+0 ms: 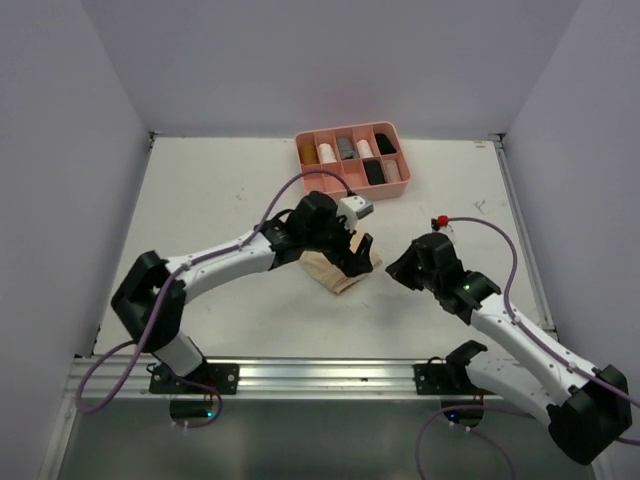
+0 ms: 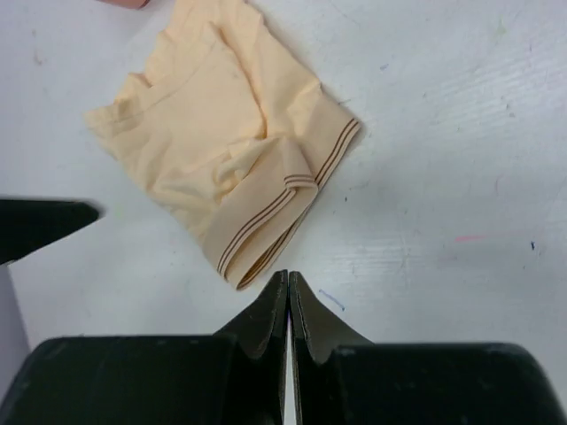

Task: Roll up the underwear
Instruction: Fold the underwear

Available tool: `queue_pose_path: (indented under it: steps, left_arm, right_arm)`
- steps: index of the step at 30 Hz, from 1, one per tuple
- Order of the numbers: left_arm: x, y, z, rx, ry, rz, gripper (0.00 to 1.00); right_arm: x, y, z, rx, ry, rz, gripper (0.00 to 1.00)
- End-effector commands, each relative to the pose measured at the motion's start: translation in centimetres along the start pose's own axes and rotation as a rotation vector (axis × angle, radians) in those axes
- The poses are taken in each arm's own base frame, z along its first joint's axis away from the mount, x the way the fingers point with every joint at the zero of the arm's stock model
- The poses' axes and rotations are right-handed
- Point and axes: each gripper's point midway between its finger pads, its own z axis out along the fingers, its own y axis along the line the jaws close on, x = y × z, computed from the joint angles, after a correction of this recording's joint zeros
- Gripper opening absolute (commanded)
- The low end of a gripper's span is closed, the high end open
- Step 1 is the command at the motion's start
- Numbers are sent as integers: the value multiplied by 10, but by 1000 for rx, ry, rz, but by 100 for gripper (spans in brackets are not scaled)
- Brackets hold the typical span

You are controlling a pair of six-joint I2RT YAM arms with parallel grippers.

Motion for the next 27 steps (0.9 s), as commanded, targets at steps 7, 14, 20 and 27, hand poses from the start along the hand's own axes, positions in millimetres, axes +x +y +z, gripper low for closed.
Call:
queue_pose_path:
  steps: [7,14,20,27]
  left_arm:
    - [13,73,-72,-96,73,-107,67]
    - [39,114,-55,-187,148,-185,34]
    - [57,138,-40,-238,208,-198,34]
    - [66,153,-35,-198,264,-68,43]
  right_arm:
    - [-49,25,64,79,-20,-237,5]
    - [-54,25,121,79,48,-269,3]
    - [-19,13,150,52,166,-242,2]
    - [49,0,135,40,279,-190,1]
